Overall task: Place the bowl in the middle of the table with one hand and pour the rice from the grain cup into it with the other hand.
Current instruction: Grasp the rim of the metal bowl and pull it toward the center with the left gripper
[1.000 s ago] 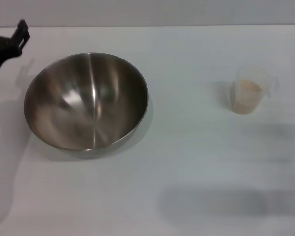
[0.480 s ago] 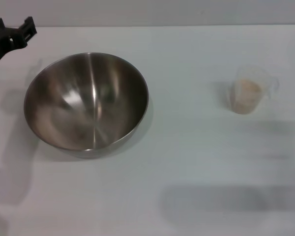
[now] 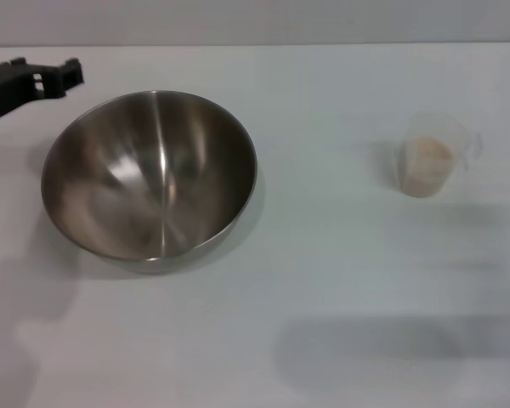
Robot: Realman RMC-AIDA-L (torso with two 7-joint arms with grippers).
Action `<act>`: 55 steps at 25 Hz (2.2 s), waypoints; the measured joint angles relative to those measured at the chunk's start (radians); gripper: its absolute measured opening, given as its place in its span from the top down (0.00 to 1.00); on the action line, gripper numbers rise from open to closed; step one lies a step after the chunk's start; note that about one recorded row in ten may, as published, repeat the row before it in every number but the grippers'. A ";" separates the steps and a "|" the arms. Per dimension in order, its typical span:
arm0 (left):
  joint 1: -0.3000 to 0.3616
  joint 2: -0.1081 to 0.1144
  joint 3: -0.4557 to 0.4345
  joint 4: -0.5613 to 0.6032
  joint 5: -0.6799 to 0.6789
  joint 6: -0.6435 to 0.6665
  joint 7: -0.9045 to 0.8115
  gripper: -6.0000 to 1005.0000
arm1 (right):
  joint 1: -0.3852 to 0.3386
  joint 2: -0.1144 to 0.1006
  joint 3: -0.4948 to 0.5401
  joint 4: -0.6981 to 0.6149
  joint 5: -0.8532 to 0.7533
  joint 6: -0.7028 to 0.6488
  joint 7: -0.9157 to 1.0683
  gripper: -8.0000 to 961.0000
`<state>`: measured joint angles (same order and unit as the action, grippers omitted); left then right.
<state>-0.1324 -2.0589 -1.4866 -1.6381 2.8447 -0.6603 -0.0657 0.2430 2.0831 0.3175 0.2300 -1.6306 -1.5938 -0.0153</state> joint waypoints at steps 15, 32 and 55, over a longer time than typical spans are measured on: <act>-0.069 -0.001 -0.173 -0.077 -0.142 -0.386 0.173 0.36 | 0.003 0.000 -0.015 -0.007 -0.003 -0.011 -0.002 0.26; -0.175 -0.004 -0.243 0.049 -0.146 -0.525 0.241 0.38 | 0.004 0.002 -0.015 -0.008 -0.009 -0.012 -0.002 0.26; -0.262 -0.007 -0.256 0.238 -0.176 -0.456 0.253 0.44 | 0.023 -0.001 -0.010 -0.017 -0.009 -0.027 -0.002 0.25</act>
<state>-0.3947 -2.0657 -1.7424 -1.3998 2.6687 -1.1165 0.1878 0.2656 2.0822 0.3076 0.2126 -1.6399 -1.6212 -0.0169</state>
